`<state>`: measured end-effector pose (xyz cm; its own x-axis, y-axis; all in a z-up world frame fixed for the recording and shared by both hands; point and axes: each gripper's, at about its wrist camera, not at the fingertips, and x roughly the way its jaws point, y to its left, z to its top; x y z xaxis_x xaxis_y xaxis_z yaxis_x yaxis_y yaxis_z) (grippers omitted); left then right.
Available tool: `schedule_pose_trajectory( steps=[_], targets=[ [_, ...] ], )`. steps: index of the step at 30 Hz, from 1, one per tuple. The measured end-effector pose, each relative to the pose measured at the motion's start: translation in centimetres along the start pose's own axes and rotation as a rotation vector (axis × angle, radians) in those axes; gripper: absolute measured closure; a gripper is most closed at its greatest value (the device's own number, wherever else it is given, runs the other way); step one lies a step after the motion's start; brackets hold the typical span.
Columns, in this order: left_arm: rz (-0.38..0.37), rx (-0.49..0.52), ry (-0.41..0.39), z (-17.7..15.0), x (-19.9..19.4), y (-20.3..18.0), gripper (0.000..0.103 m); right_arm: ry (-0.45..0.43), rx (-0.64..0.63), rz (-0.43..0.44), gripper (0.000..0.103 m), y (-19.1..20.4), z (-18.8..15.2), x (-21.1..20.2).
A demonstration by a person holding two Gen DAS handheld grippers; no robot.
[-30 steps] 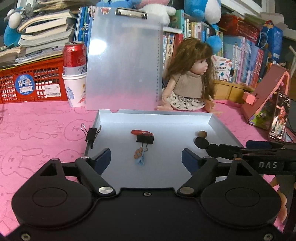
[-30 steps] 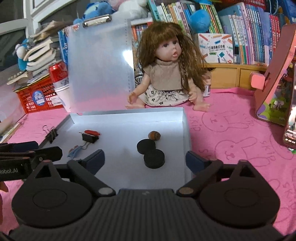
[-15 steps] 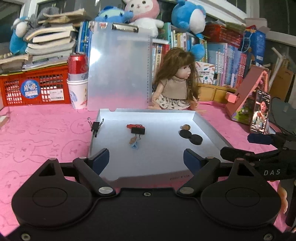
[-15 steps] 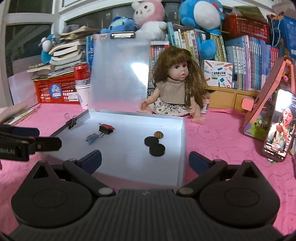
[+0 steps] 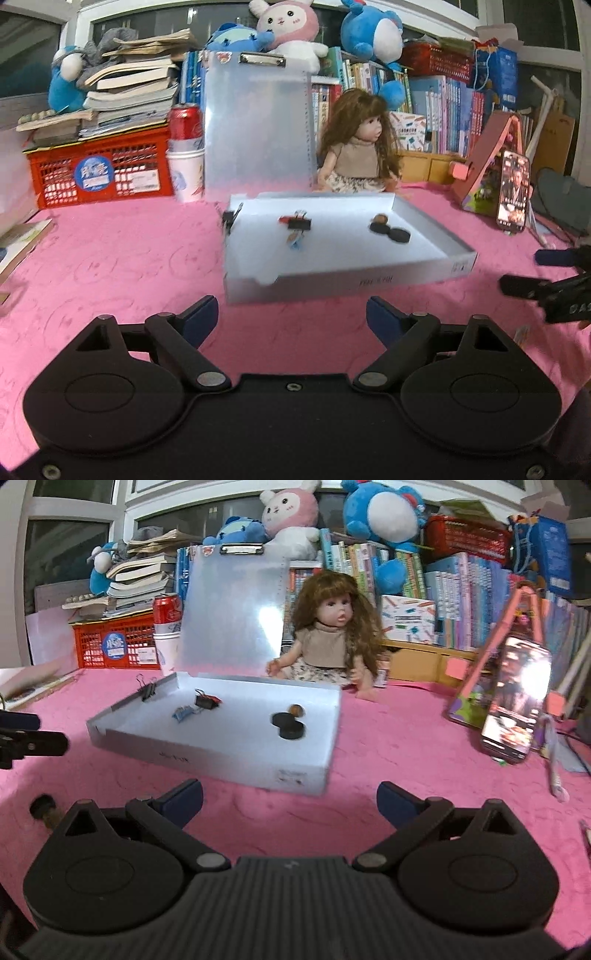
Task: Organize rigid objects
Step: 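Withdraw both tools from the box toward the remaining objects, then grasp a black lid with the left tool while the right tool grasps the blue oval piece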
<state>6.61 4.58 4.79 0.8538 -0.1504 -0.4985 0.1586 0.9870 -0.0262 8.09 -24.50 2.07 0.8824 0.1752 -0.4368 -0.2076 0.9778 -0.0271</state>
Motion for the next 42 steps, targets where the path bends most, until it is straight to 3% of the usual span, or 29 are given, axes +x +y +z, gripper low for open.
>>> schedule_pose_trajectory(
  steps=[4, 9, 16, 21, 23, 26, 31, 42],
  targets=[
    [0.04, 0.02, -0.028, -1.3, -1.2, 0.8, 0.021, 0.007, 0.0, 0.006, 0.0, -1.0, -1.2, -1.5],
    [0.01, 0.03, -0.045, -2.5, -2.6, 1.3, 0.023, 0.026, -0.061, 0.025, 0.0, -1.2, -2.8, -2.7],
    [0.03, 0.015, 0.029, -5.1, -2.9, 1.8, 0.035, 0.05, -0.061, 0.014, 0.004, -0.6, -4.4, -2.8],
    [0.034, 0.04, 0.035, -5.9, -2.8, 1.3, 0.037, 0.061, -0.179, -0.004, 0.007, 1.4, -5.1, -2.4],
    [0.04, 0.056, 0.038, -6.1, -2.6, 0.9, 0.05, 0.055, -0.208, -0.007, 0.01, 2.0, -5.3, -2.3],
    [0.029, 0.06, 0.046, -6.2, -2.1, 0.6, 0.055, 0.058, -0.182, 0.019, 0.015, 1.9, -5.0, -2.1],
    [0.012, 0.061, 0.051, -6.0, -1.5, -0.1, 0.056, 0.062, -0.11, 0.056, 0.028, 1.6, -5.0, -1.8],
    [-0.008, 0.116, 0.009, -5.9, -2.6, -1.2, 0.055, 0.044, -0.118, 0.076, 0.039, 1.8, -5.1, -2.0]
  ],
)
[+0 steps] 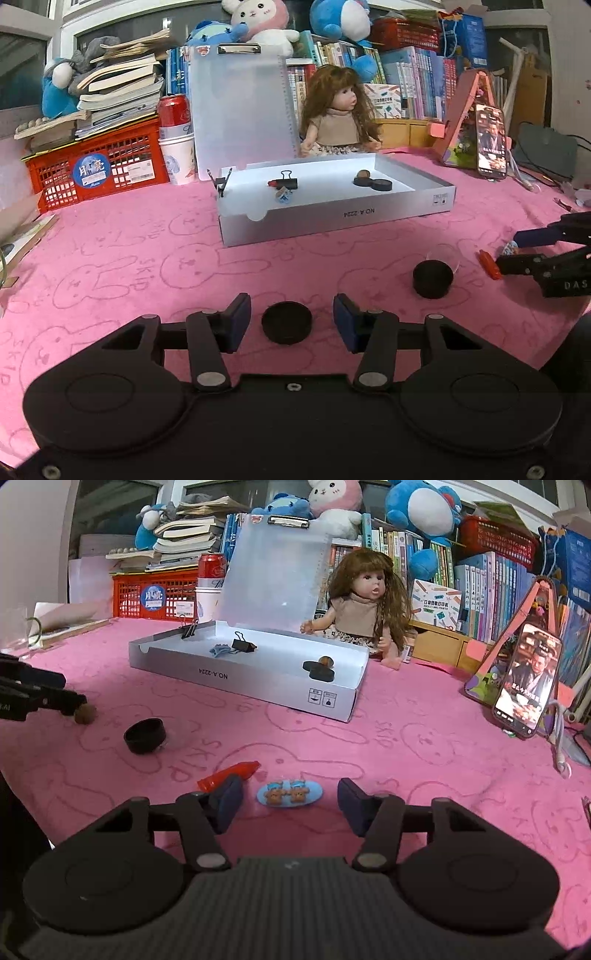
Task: Organize rigid objects
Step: 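Grasp a black lid with the left tool while the right tool grasps the blue oval piece, then carry the black lid and blue oval piece in both tools over the box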
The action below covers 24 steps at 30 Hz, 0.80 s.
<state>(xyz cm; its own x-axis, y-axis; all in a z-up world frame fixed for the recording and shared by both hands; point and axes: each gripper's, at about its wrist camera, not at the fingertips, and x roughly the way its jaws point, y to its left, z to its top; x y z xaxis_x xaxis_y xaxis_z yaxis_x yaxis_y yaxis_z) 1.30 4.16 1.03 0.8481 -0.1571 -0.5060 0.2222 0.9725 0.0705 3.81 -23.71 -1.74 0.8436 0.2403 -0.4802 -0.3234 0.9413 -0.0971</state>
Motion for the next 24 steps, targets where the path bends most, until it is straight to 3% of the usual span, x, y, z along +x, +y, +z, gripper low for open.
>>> schedule_pose_trajectory(
  steps=[7, 12, 13, 14, 15, 19, 24],
  targets=[
    [0.014, -0.017, 0.033, -0.4, 0.9, 0.2, 0.055, -0.012, -0.001, -0.008, 0.058, 0.2, 0.0, -0.2],
    [0.02, 0.0, 0.024, -0.8, 1.0, 0.1, 0.055, -0.012, 0.022, -0.001, 0.058, -0.1, 0.0, -0.2],
    [0.016, -0.001, 0.023, -0.8, 1.1, 0.0, 0.058, -0.012, 0.021, -0.001, 0.059, 0.0, 0.0, -0.2],
    [0.003, -0.005, 0.023, -0.8, 1.1, 0.0, 0.07, -0.016, 0.023, -0.002, 0.059, 0.0, 0.0, -0.2],
    [-0.014, -0.012, 0.024, -0.7, 1.1, 0.0, 0.073, -0.022, 0.028, -0.006, 0.059, 0.0, 0.0, -0.3],
    [-0.008, 0.002, 0.024, -0.2, 1.2, -0.5, 0.073, -0.037, 0.053, -0.013, 0.059, -0.3, 0.5, -0.4],
    [0.0, -0.052, 0.027, 1.3, 1.5, -0.1, 0.073, -0.043, 0.099, -0.016, 0.059, -0.9, 1.7, -0.2]
  ],
)
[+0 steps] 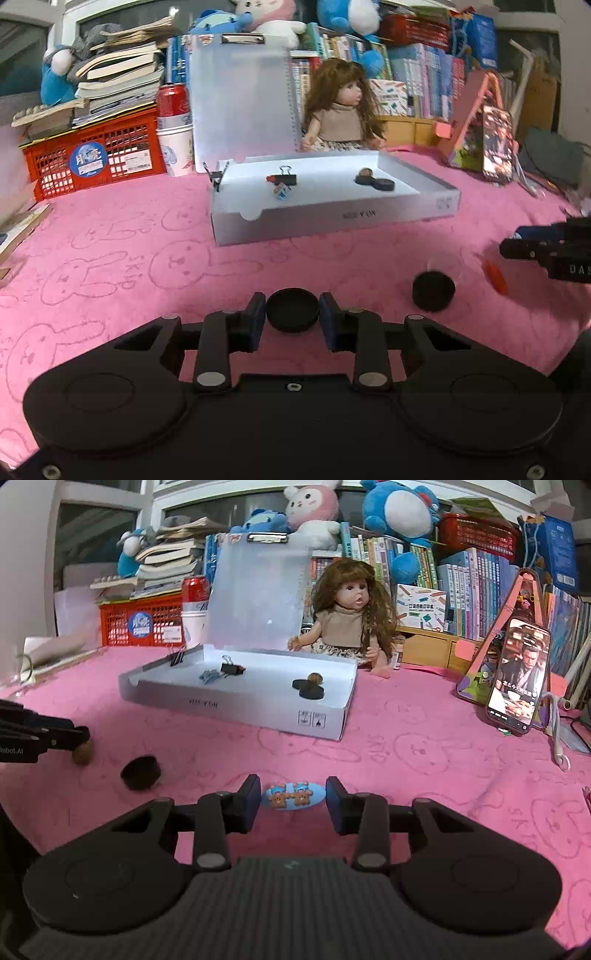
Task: Organize rigid objects
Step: 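Carry the black lid and blue oval piece in both tools over the box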
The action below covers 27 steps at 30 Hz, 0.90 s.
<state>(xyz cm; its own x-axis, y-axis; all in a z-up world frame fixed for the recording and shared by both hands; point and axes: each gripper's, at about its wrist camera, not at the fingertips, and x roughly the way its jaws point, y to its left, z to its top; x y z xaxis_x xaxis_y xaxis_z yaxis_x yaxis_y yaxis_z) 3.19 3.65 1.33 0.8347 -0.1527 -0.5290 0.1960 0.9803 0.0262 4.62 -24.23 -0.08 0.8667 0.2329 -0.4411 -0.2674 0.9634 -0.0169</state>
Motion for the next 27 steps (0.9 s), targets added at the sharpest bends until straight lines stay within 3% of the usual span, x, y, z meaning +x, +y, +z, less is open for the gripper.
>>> schedule_pose_trajectory(
  steps=[6, 27],
  targets=[
    [0.059, -0.059, 0.038, 2.2, 1.2, 0.1, 0.073, -0.002, 0.07, -0.009, 0.059, 0.0, 1.9, 1.3],
    [-0.017, -0.086, -0.026, 9.8, 5.6, -1.4, 0.073, -0.006, 0.147, -0.016, 0.059, 0.8, 8.7, 7.4]
  ],
)
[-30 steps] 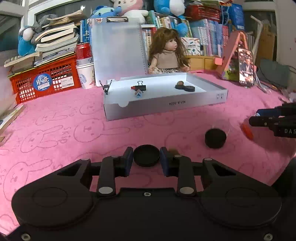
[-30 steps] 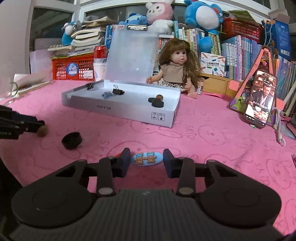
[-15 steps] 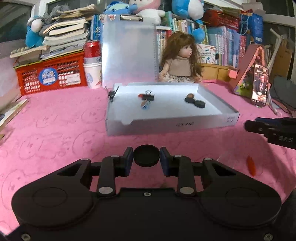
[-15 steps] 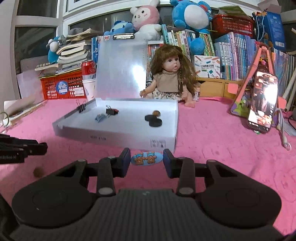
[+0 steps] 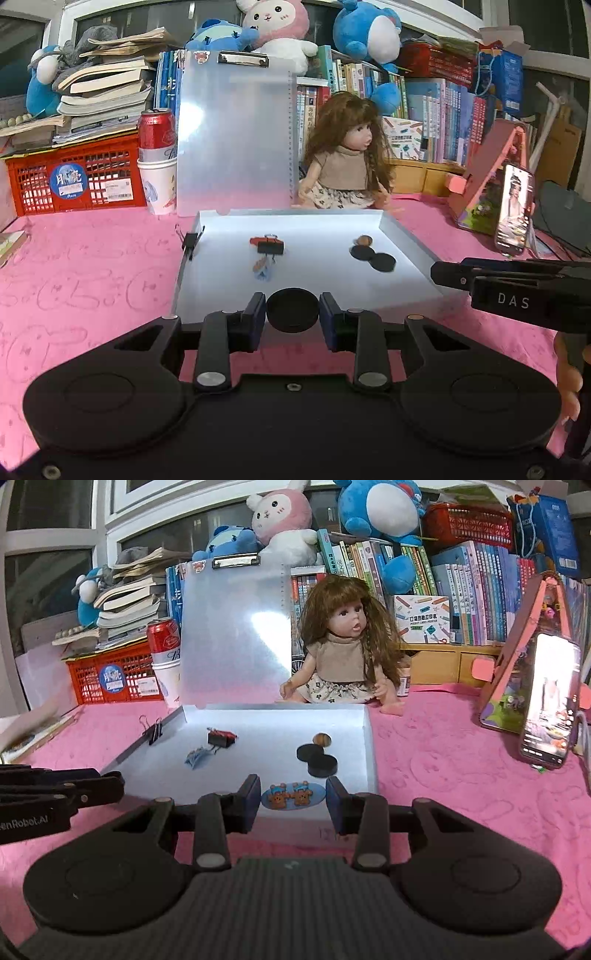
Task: Organize rigid objects
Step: 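Carry the black lid and blue oval piece in both tools over the box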
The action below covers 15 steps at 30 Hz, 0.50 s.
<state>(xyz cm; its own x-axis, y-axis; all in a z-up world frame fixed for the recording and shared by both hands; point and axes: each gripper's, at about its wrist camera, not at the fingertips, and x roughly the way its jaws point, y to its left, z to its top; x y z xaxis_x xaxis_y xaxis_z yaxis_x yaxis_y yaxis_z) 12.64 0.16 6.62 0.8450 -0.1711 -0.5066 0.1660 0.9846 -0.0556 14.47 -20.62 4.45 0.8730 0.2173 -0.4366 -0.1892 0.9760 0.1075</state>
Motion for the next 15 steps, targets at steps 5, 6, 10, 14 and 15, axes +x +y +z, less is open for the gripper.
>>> schedule_pose_trajectory(
  steps=[5, 6, 10, 14, 15],
  targets=[
    [0.0, -0.039, 0.03, 1.2, 2.5, 0.5, 0.073, 0.018, 0.042, 0.007, 0.059, -0.2, 0.9, 1.7],
    [0.003, -0.041, 0.033, 1.4, 2.9, 0.6, 0.073, 0.021, 0.048, 0.003, 0.059, -0.2, 1.1, 2.1],
    [0.014, -0.045, 0.047, 2.0, 4.7, 0.8, 0.073, 0.045, 0.06, -0.009, 0.059, -0.3, 1.6, 3.7],
    [0.024, -0.041, 0.059, 2.3, 6.1, 0.8, 0.073, 0.073, 0.062, -0.033, 0.059, -0.4, 1.4, 5.1],
    [0.026, -0.037, 0.062, 2.4, 6.4, 0.7, 0.073, 0.081, 0.062, -0.037, 0.059, -0.4, 1.4, 5.4]
  ],
)
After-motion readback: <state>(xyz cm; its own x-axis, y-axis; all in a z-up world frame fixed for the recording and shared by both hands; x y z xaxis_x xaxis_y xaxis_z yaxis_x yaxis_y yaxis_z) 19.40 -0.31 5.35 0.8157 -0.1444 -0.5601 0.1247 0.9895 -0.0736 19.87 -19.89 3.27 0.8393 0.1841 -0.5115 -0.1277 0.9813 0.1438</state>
